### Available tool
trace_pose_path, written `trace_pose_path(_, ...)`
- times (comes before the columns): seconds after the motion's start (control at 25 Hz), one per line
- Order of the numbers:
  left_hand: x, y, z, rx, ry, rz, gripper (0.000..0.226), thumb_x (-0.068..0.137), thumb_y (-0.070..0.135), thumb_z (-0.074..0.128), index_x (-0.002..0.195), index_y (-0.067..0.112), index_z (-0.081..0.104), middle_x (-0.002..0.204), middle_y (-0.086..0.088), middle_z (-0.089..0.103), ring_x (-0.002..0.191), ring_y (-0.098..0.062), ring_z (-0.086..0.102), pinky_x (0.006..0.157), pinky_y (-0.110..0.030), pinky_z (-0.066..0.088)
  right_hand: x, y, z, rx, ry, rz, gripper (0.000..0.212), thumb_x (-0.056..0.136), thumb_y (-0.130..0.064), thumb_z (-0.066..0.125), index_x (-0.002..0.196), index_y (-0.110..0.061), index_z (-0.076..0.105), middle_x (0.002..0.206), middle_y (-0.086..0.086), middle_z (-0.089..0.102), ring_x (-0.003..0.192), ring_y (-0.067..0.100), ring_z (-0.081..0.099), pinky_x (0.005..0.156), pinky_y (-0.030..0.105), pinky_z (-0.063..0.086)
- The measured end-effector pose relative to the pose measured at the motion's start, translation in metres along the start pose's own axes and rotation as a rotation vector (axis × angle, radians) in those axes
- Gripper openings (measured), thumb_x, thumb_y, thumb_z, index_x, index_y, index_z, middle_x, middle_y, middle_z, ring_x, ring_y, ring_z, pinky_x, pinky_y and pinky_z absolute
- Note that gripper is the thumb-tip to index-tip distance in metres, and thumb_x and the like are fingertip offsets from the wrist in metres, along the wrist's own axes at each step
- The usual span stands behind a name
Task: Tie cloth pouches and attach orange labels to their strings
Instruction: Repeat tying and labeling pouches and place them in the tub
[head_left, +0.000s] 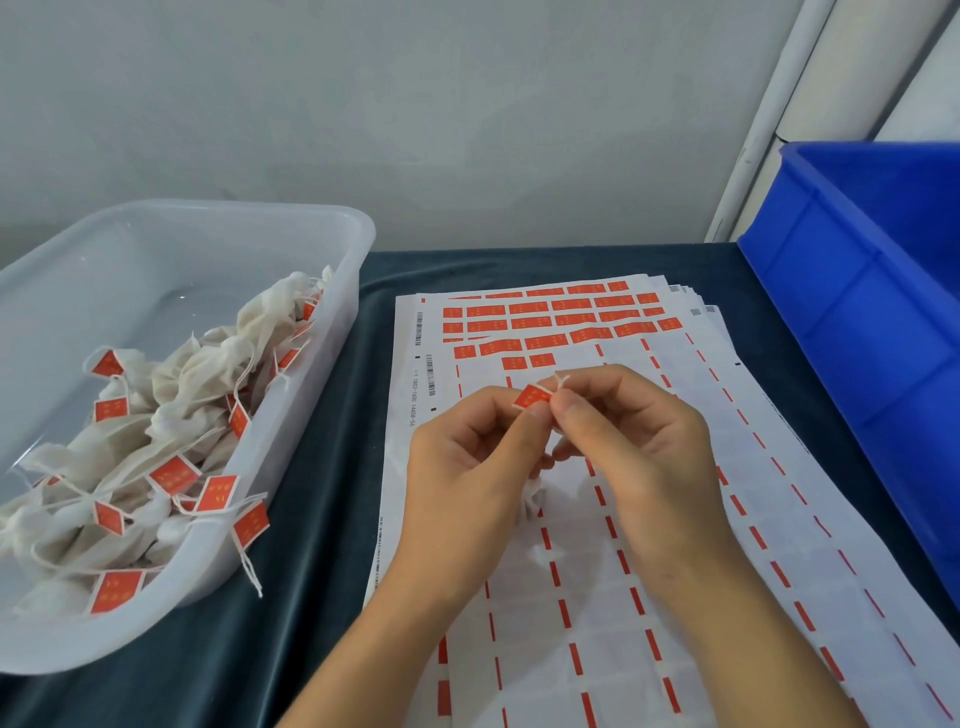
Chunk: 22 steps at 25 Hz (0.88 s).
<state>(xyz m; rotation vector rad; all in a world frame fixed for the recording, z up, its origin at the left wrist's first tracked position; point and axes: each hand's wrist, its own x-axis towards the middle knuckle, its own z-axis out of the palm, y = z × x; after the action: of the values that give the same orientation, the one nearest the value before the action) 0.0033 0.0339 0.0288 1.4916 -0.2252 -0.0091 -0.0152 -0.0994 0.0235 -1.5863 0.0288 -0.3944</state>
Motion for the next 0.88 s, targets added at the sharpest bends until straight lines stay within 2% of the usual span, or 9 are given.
trace_pose_path(0.12, -0.0015, 0.0006, 0.0021, 0.008, 0.02, 0.006, 0.018, 0.1, 0.019, 0.067, 0.088, 0.021, 0.08, 0.082, 0.003, 0.077, 0.075, -0.013, 0.072, 0.068, -0.018, 0.056, -0.0008, 0.0006, 0.0012, -0.008, 0.024, -0.002, 0.01, 0.095, -0.027, 0.069, 0.101, -0.024, 0.076, 0.094, -0.007, 0.076, 0.096, 0.021, 0.072, 0.076, 0.033, 0.064)
trace_pose_path(0.28, -0.0024, 0.0015, 0.0037, -0.001, 0.033, 0.014, 0.018, 0.095, 0.032, 0.066, 0.088, 0.024, 0.081, 0.084, 0.003, 0.078, 0.079, -0.017, 0.073, 0.072, -0.021, 0.058, -0.0015, 0.0002, 0.0032, 0.053, 0.082, 0.006, 0.012, 0.091, -0.031, 0.069, 0.098, -0.026, 0.078, 0.093, -0.006, 0.077, 0.094, 0.02, 0.074, 0.07, 0.028, 0.063)
trace_pose_path(0.44, -0.0026, 0.0014, 0.0044, -0.002, 0.039, 0.003, 0.02, 0.091, 0.038, 0.066, 0.088, 0.024, 0.08, 0.085, 0.004, 0.078, 0.08, -0.017, 0.074, 0.075, -0.023, 0.06, -0.0012, -0.0007, 0.0038, 0.083, 0.065, 0.02, 0.01, 0.093, -0.03, 0.07, 0.098, -0.025, 0.077, 0.093, -0.005, 0.077, 0.092, 0.02, 0.074, 0.069, 0.027, 0.062)
trace_pose_path(0.56, -0.0016, -0.0006, 0.0034, 0.004, 0.044, -0.003, 0.02, 0.098, 0.031, 0.067, 0.087, 0.021, 0.079, 0.082, 0.005, 0.076, 0.077, -0.014, 0.073, 0.072, -0.021, 0.058, -0.0005, -0.0015, 0.0027, 0.067, 0.025, 0.024, 0.014, 0.091, -0.029, 0.067, 0.099, -0.022, 0.076, 0.093, -0.004, 0.076, 0.094, 0.021, 0.073, 0.071, 0.029, 0.063)
trace_pose_path(0.68, -0.0004, -0.0022, 0.0014, 0.02, 0.032, 0.004, 0.019, 0.101, 0.025, 0.066, 0.089, 0.021, 0.078, 0.083, 0.004, 0.076, 0.08, -0.015, 0.073, 0.074, -0.021, 0.059, -0.0002, -0.0009, 0.0011, -0.008, 0.021, -0.003, 0.006, 0.095, -0.022, 0.07, 0.098, -0.021, 0.076, 0.091, -0.005, 0.076, 0.093, 0.021, 0.072, 0.073, 0.03, 0.063)
trace_pose_path(0.8, 0.0006, -0.0024, 0.0011, 0.076, -0.006, 0.012, 0.015, 0.103, 0.024, 0.066, 0.096, 0.023, 0.079, 0.092, 0.007, 0.079, 0.092, -0.017, 0.076, 0.083, -0.028, 0.062, -0.0001, -0.0011, 0.0026, -0.03, 0.07, -0.012, 0.008, 0.096, -0.02, 0.07, 0.096, -0.026, 0.075, 0.09, -0.011, 0.075, 0.091, 0.013, 0.073, 0.07, 0.02, 0.06)
trace_pose_path(0.88, -0.0009, -0.0018, 0.0025, 0.095, -0.034, 0.016, 0.013, 0.103, 0.02, 0.066, 0.102, 0.025, 0.077, 0.093, 0.007, 0.08, 0.093, -0.016, 0.077, 0.085, -0.027, 0.062, -0.0004, -0.0016, 0.0036, -0.013, 0.101, -0.012, 0.007, 0.095, -0.022, 0.07, 0.095, -0.028, 0.075, 0.091, -0.012, 0.075, 0.093, 0.011, 0.073, 0.067, 0.016, 0.058)
